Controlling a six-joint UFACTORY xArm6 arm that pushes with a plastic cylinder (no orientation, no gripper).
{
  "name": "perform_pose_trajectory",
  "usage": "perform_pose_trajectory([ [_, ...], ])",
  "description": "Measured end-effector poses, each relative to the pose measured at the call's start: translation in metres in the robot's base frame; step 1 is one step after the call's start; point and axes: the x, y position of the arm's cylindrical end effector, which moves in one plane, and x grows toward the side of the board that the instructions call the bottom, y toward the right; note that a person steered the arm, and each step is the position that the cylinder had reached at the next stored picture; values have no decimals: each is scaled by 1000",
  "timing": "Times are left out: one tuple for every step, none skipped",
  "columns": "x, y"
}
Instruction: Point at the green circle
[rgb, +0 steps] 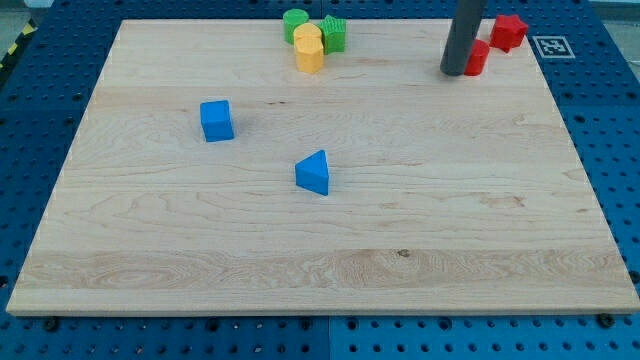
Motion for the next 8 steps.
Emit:
perform_pose_trajectory([
  [-10, 24],
  [-17, 41],
  [8, -19],
  [42, -85],
  [65, -130],
  [70, -144],
  [70, -144],
  [69, -144],
])
